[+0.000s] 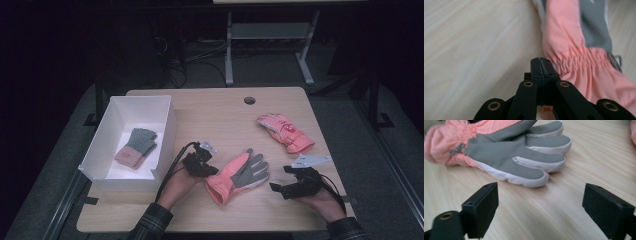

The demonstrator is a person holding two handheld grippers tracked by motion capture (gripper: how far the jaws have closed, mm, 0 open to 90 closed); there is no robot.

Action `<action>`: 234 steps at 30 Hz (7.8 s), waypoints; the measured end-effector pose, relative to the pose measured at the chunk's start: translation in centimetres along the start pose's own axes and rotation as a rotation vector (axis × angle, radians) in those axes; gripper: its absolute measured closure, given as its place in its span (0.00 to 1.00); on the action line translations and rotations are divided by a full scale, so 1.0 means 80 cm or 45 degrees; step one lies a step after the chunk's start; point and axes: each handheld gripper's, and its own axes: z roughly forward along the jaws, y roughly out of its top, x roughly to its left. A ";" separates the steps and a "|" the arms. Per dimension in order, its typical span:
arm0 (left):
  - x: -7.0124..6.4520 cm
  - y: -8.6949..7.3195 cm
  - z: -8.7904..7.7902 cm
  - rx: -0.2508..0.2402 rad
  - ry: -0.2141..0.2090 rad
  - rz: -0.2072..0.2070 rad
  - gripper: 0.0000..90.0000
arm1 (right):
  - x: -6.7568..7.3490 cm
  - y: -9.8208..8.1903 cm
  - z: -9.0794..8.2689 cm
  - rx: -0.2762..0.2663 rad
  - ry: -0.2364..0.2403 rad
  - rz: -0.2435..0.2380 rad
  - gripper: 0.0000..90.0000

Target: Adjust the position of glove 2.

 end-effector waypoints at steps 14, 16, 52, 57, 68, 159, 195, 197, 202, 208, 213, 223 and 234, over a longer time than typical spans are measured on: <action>-0.007 -0.013 -0.006 -0.011 -0.051 -0.004 1.00 | 0.019 0.013 0.021 0.018 0.057 -0.067 1.00; -0.007 -0.013 -0.006 -0.009 -0.061 -0.003 1.00 | 0.026 0.017 0.030 0.036 0.063 -0.078 1.00; -0.072 0.003 0.035 -0.023 -0.290 0.150 1.00 | 0.027 0.070 0.096 0.065 0.079 -0.117 1.00; -0.069 -0.001 0.024 -0.031 -0.258 0.166 1.00 | 0.023 0.070 0.091 0.070 0.063 -0.121 1.00; -0.052 -0.028 -0.005 -0.077 -0.173 0.151 0.84 | 0.008 0.071 0.068 0.061 0.058 -0.086 0.94; -0.037 -0.077 -0.017 -0.115 -0.020 0.143 0.26 | -0.181 0.123 0.008 0.187 -0.166 0.121 1.00; -0.035 -0.079 -0.021 -0.121 -0.008 0.132 0.26 | -0.016 0.124 -0.072 -0.019 0.170 -0.011 0.99; -0.035 -0.079 -0.020 -0.119 -0.012 0.126 0.26 | -0.007 0.125 -0.069 -0.012 0.181 -0.019 0.99; -0.035 -0.079 -0.021 -0.117 -0.011 0.130 0.26 | 0.013 0.126 -0.053 0.023 0.230 -0.045 0.99; -0.034 -0.079 -0.021 -0.098 -0.012 0.141 0.26 | 0.029 0.126 -0.032 0.071 0.265 -0.074 0.99; -0.035 -0.079 -0.021 -0.105 -0.011 0.145 0.26 | 0.042 0.126 -0.020 0.103 0.291 -0.097 0.99; -0.035 -0.079 -0.021 -0.104 -0.010 0.148 0.26 | 0.057 0.122 0.012 0.194 0.297 -0.109 0.99; -0.036 -0.078 -0.019 -0.106 -0.009 0.152 0.26 | 0.066 0.117 0.046 0.286 0.254 -0.139 0.99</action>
